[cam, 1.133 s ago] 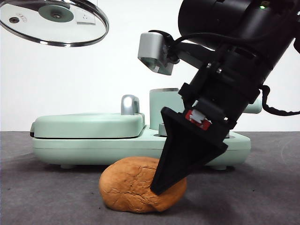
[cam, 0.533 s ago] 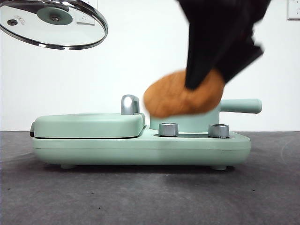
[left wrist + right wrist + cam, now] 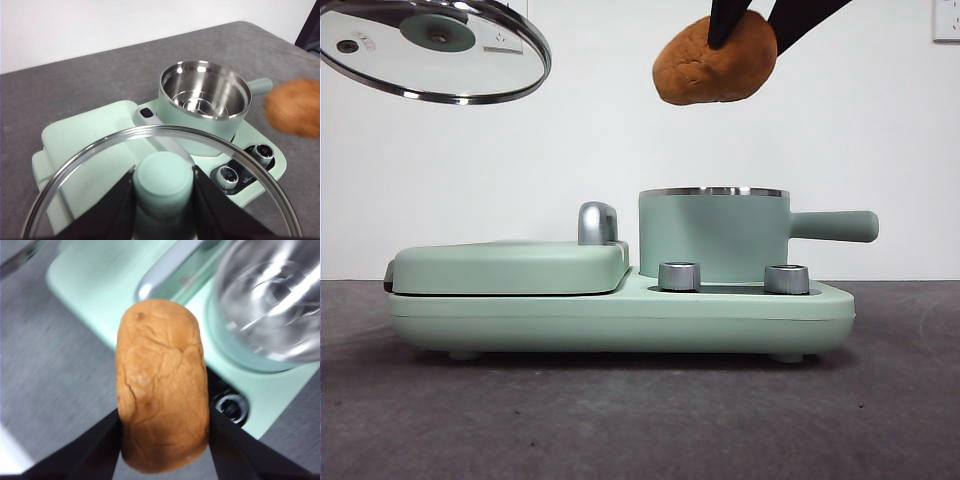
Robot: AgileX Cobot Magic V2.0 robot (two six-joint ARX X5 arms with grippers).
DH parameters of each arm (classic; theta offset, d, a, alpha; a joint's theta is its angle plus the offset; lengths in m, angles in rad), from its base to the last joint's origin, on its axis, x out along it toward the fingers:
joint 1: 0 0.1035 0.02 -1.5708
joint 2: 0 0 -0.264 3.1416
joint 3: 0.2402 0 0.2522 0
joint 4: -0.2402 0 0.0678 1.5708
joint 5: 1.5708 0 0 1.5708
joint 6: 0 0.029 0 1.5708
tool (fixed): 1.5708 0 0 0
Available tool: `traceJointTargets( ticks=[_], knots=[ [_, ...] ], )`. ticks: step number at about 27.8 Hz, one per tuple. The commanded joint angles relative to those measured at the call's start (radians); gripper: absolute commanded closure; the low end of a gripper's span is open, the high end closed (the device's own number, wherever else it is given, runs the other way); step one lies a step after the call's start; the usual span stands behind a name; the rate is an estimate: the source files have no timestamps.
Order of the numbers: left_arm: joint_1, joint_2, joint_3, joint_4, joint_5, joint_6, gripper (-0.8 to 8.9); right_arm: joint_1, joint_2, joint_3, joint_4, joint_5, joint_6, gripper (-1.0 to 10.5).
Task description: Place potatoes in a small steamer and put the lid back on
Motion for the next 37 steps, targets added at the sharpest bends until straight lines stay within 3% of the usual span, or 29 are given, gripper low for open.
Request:
traceJointTargets(
  ticks=[1,14,33,37],
  knots=[
    [-0.003,-0.005,0.014,0.037,0.000,-0.001,8.04,-0.033,0.067,0.067,0.023,0.005,-0.028,7.3],
    [-0.003,-0.005,0.014,0.037,0.000,-0.001,8.04,-0.188,0.352,0.243,0.106,-0.011,-0.077,7.3],
    [-0.003,-0.005,0.014,0.037,0.000,-0.001,8.04,-0.201,0.527,0.252,0.182,-0.010,-0.093,7.2],
    [-0.003,-0.005,0.014,0.036,0.000,-0.001,8.04,-0.202,0.526,0.253,0.184,-0.011,-0.093,5.9]
  ],
)
